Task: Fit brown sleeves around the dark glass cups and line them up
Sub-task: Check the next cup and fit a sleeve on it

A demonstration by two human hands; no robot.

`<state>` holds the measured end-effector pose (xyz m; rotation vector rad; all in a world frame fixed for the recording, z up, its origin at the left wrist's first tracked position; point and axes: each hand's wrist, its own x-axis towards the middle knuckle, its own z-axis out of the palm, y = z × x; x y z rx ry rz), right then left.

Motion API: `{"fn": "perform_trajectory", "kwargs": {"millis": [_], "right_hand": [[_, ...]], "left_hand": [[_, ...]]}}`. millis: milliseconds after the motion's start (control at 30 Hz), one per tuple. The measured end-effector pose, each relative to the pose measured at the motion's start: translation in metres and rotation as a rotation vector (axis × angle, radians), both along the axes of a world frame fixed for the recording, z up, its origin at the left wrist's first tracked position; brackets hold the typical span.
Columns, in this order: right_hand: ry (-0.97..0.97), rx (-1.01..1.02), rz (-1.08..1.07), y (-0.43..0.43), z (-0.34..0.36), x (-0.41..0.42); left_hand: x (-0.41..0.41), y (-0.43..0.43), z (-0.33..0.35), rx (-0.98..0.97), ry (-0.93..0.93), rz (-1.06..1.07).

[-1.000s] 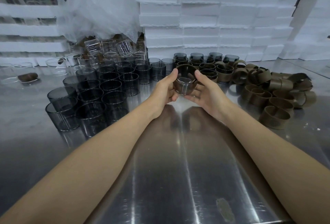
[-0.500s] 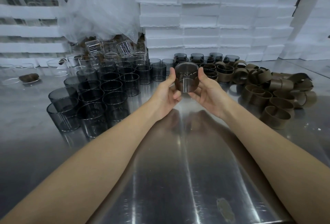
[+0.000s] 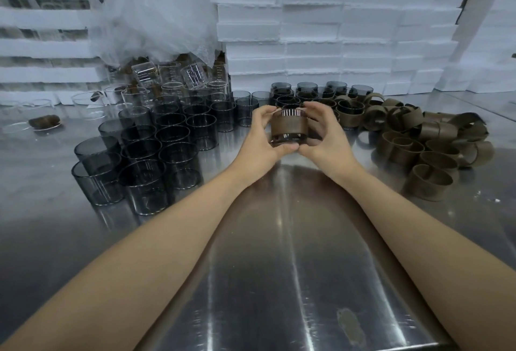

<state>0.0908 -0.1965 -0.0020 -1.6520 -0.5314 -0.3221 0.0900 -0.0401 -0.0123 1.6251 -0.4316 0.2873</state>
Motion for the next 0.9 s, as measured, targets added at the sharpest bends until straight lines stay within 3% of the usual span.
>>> {"fn": "perform_trajectory", "kwargs": {"millis": [267,467,600,900], "right_hand": [[-0.091,-0.118,-0.071,0.004,0.004,-0.004],[-0.112,-0.231,-0.064,-0.004,0.0,0.001],[-0.076,-0.193,-0.043,-0.004,-0.001,0.005],[-0.074,-0.201,-0.06,-0.005,-0.006,0.011]], "left_hand": [[-0.008,-0.003,0.008,-0.101,-0.006,0.042],[-0.01,-0.001,0.007,-0.058,-0.003,0.023],[-0.007,0.0,0.005,-0.051,0.031,0.047],[-0.004,0.001,0.001,0.149,-0.018,0.147]]}}
